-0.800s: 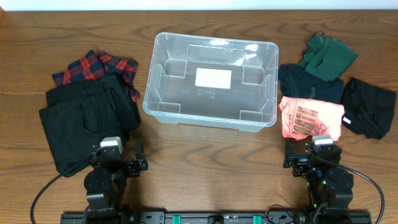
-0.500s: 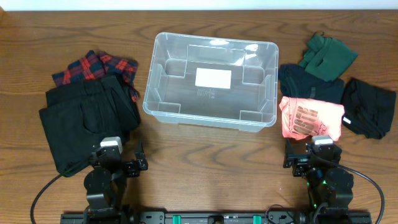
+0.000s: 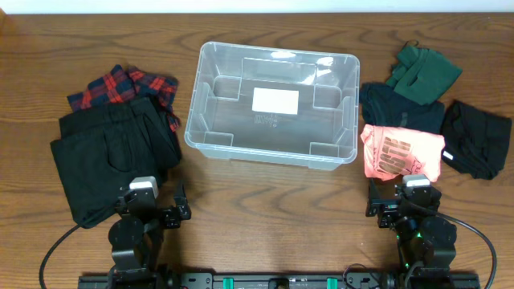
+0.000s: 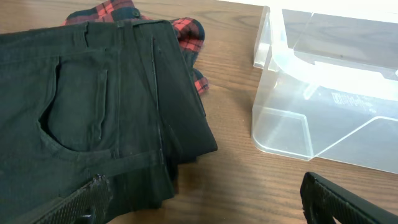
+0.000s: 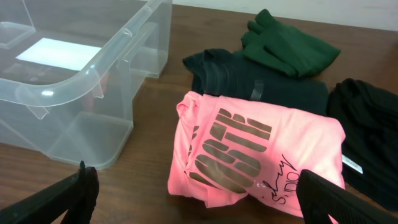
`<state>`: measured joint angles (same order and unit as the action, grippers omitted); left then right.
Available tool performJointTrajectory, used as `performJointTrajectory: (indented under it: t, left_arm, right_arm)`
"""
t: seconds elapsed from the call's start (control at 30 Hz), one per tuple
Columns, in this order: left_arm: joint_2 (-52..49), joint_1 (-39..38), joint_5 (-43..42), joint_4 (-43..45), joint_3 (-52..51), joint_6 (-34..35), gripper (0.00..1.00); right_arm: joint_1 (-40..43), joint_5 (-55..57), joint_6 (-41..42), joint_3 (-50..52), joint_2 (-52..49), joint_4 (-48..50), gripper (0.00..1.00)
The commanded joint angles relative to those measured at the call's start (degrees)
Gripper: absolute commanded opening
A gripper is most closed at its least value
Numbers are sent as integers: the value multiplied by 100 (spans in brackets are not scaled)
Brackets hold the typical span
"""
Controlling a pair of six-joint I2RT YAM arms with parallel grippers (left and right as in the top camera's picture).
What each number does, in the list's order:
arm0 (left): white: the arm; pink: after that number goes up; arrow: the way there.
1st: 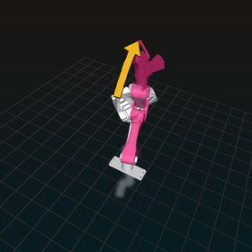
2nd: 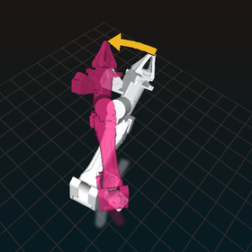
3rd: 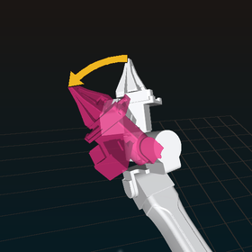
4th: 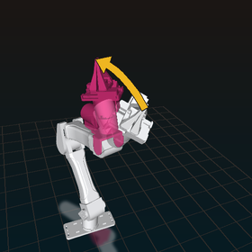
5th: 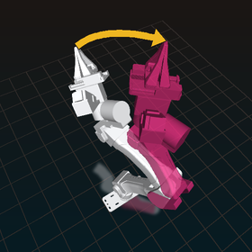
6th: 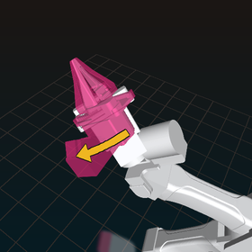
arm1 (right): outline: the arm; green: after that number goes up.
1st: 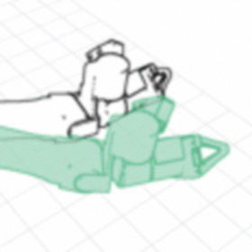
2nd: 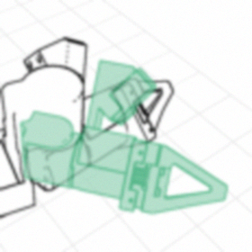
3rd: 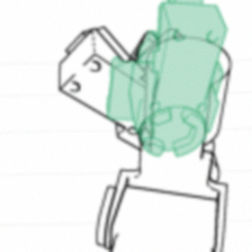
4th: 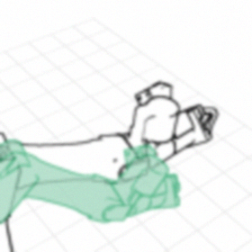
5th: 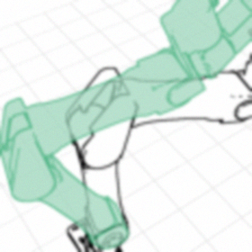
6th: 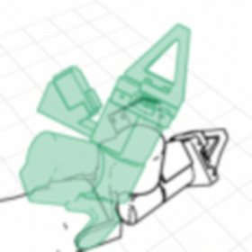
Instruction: Pack container
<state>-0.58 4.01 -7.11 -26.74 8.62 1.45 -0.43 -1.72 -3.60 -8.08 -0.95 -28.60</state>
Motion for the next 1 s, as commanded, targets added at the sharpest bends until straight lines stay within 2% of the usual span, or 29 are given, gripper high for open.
performJointTrajectory:
  t: [0.0,0.8,0.9,0.97]
  left_arm:
    - [35,-24,28,9,-105,4,98]
    - [35,-24,-179,-15,-101,31,98]
    - [35,-24,-188,7,-76,632,98]
    - [35,-24,-188,35,37,1311,98]
  right_arm:
    - [46,-24,-11,17,57,9,99]
    - [46,-24,-11,17,57,9,99]
    - [46,-24,-11,17,57,9,99]
    - [46,-24,-11,17,57,9,99]
